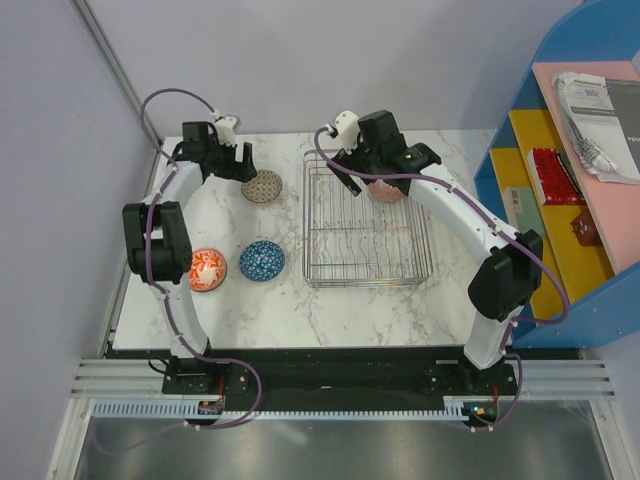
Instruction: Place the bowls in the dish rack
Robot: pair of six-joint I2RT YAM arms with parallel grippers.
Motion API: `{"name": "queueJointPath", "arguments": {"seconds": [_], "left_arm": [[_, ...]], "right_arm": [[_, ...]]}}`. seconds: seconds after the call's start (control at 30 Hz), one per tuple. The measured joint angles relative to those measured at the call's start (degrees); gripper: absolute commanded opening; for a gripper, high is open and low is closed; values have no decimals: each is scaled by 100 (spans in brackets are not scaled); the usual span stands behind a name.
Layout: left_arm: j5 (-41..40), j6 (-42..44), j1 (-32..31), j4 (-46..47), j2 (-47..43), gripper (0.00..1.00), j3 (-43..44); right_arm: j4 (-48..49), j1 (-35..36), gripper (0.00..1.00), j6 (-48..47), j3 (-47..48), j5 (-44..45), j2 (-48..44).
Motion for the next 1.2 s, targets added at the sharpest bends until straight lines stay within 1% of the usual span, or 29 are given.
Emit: {"name": "queueJointPath", "arguments": {"seconds": [0.1, 0.17, 0.27, 0.3, 0.33, 0.37, 0.4, 0.47, 0.5, 0.53, 0.57, 0.63, 0.67, 0.8, 1.03, 1.13, 1.2], "left_arm": [[-271, 0, -181, -175, 402, 99, 304], [-426, 7, -238, -286, 570, 97, 352], [-599, 24, -236, -448, 723, 91, 352], [-645, 37, -225, -472, 765, 80, 352], [-697, 52, -221, -503, 802, 71, 352], [-745, 70, -236, -533, 831, 67, 352], [-772, 103, -238, -557, 868, 58, 352], [-800, 127, -264, -581, 916, 45, 352], [-817, 155, -297, -603, 933, 35, 352], [-828, 168, -339, -623, 935, 29, 352], [-844, 175, -387, -632, 935, 21, 352], [-835, 192, -476, -577, 935, 12, 363], [-748, 192, -501, -573, 914, 2, 404], [-732, 225, -595, -553, 863, 2, 463], [-717, 256, -575, -656, 758, 2, 411], [-522, 260, -481, -870, 428, 2, 160], [-297, 262, -393, -997, -7, 2, -90]], "right_arm": [[-90, -2, 98, 98, 0, -155, 0], [-107, 0, 98, 149, -2, -232, -2], [-144, 0, 98, 199, -33, -343, -31], [-160, 2, 98, 214, -46, -382, -52], [-177, 7, 98, 234, -55, -417, -74], [-179, 9, 98, 247, -66, -452, -105], [-181, 11, 98, 262, -72, -476, -131], [-181, 26, 98, 286, -96, -514, -201], [-184, 35, 98, 291, -101, -529, -227], [-179, 48, 98, 295, -105, -542, -249], [-175, 52, 98, 302, -114, -553, -260], [-184, 74, 98, 308, -142, -584, -273], [-179, 76, 98, 308, -155, -592, -273], [-186, 85, 98, 334, -225, -610, -273], [-190, 83, 98, 525, -260, -671, -273], [-177, 72, 98, 741, -264, -962, -273], [-146, 46, 98, 940, -267, -1276, -273]]}}
